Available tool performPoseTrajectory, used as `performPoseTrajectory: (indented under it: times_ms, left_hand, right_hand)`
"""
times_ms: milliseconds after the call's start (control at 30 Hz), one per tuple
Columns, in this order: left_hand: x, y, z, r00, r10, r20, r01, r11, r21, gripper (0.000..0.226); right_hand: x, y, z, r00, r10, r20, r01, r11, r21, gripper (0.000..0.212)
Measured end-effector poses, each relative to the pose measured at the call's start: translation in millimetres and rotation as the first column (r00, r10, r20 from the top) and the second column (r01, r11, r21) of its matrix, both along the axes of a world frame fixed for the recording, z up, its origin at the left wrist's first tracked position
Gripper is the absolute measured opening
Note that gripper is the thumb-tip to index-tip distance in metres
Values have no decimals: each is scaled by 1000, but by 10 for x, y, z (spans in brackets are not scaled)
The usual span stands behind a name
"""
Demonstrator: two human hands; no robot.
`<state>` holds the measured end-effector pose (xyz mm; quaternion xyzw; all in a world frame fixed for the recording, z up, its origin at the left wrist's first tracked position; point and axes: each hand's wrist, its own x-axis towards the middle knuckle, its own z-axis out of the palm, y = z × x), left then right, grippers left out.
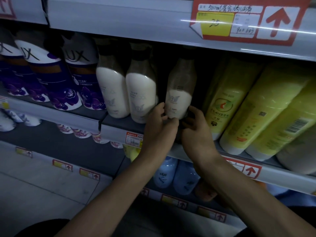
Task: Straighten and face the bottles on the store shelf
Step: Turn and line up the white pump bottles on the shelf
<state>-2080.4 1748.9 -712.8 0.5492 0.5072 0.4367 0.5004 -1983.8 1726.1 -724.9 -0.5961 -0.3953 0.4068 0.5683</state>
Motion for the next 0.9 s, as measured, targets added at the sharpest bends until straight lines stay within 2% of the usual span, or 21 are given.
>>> performPoseTrajectory:
  times_ms: [67,167,233,267,400,633,767,900]
  left_hand:
    - [10,60,-23,999,-23,-37,23,1000,-7,44]
    - [19,50,-8,999,-14,-30,14,1000,-17,37]
    - [18,35,16,999,-26,-27,26,1000,-11,63]
    - [17,37,23,999,-28,-39,27,1000,-8,68]
    - [22,80,31,998,15,-65,-14,1000,16,55]
    - [52,166,11,997,14,-81,-13,1000,22,51]
    - [58,196,1,995,24,-101,-23,1000,9,37]
    - [80,187,2,997,34,-67,-33,999,16,36]
  right_hand:
    - [16,1,-20,1000,17,-21,-18,1000,-22,71]
    - [14,49,-59,1000,1,-2,-1,1000,-25,73]
    - [6,92,-57,1000,-16,-10,16,1000,-25,75]
    - [12,131,-60,1000,-22,-19,21,999,-25,74]
    - [68,267,-66,999,-36,-38,35,999,-31,70]
    - [96,314,-83,998,-63,-25,62,997,-37,68]
    - [123,361,-91,998,-64,-20,63,997,-42,70]
    - [102,376,-78,999,-45,4,45,998,-35,67]
